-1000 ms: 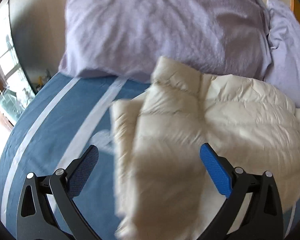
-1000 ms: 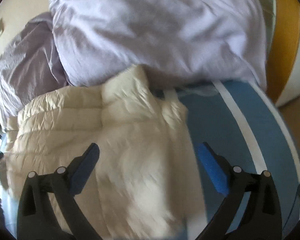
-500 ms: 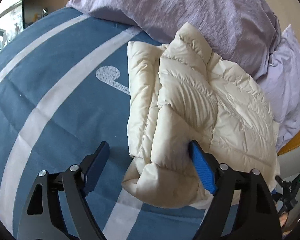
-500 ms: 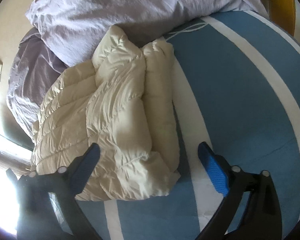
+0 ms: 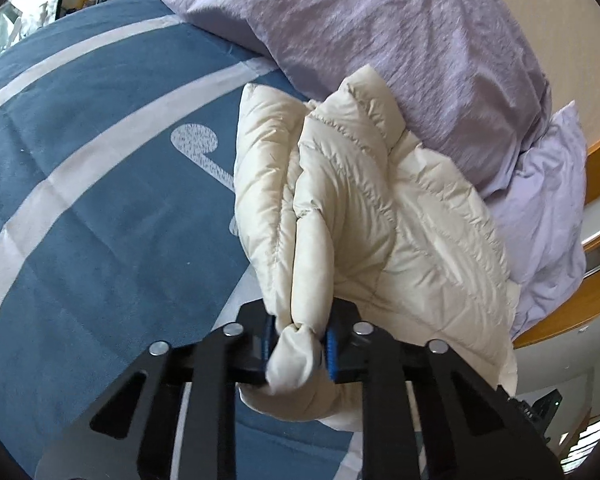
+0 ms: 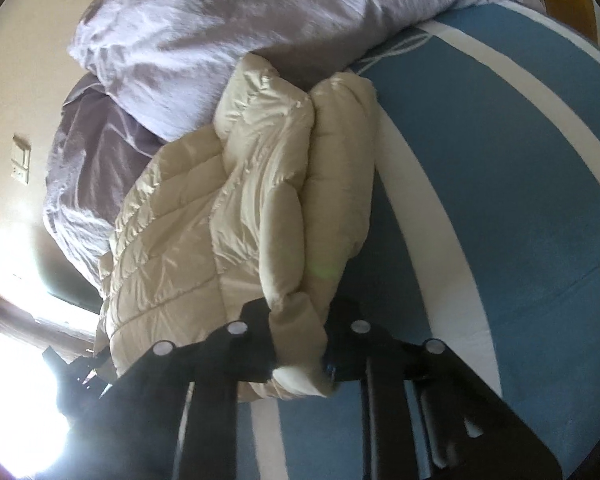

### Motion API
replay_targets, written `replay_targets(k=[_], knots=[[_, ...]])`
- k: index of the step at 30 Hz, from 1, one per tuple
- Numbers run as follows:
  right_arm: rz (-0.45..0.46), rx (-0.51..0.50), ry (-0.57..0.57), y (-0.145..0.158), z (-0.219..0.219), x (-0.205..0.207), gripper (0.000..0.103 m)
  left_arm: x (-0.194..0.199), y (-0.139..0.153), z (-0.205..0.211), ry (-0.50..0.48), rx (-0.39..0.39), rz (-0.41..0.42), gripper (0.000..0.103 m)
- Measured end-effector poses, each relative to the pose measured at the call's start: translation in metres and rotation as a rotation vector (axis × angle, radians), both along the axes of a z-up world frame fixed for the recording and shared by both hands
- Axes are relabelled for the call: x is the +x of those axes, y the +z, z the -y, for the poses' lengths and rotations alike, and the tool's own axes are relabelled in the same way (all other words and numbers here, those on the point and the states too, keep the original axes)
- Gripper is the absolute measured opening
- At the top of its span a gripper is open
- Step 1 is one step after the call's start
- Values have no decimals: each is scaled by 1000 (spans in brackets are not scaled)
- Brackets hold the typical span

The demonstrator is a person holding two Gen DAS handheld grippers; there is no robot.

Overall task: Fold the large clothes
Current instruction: 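Lift the jacket side with the left gripper and fold it across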

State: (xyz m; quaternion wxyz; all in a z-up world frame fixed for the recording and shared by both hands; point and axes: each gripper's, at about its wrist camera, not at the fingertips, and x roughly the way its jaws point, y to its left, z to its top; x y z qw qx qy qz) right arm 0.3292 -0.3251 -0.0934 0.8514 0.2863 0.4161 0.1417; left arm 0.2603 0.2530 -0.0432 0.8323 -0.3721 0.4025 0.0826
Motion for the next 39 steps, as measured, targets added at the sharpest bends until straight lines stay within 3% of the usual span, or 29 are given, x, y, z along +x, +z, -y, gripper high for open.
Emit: replay_targets(k=[7, 16, 22, 25, 28, 30, 31, 33, 35, 39], knots=[[40, -1, 83, 11, -11, -33, 16, -38, 13, -19, 9, 6, 23, 15], [52, -47, 225, -4, -40, -97, 16, -114, 15, -48, 12, 15, 34, 15], [57, -116, 247, -4, -53, -113, 18, -136, 11, -52, 5, 10, 33, 16], [51, -172, 222, -3, -60, -110, 25, -134, 7, -52, 6, 11, 20, 18], [51, -241, 160, 2, -55, -110, 40, -133, 5, -54, 4, 14, 9, 24], [62, -293, 107, 8, -53, -110, 51, -132, 5, -56, 7, 18, 3, 34], [81, -334, 70, 15, -52, -110, 51, -131, 5, -57, 10, 23, 0, 38], [122, -396, 27, 24, -55, -113, 51, -130, 5, -59, 26, 30, -7, 61], [183, -472, 2, 36, -67, -116, 51, -130, 4, -63, 36, 20, -6, 71], [262, -522, 101, 47, -107, -115, 51, -126, -1, -68, 50, -32, -7, 74]])
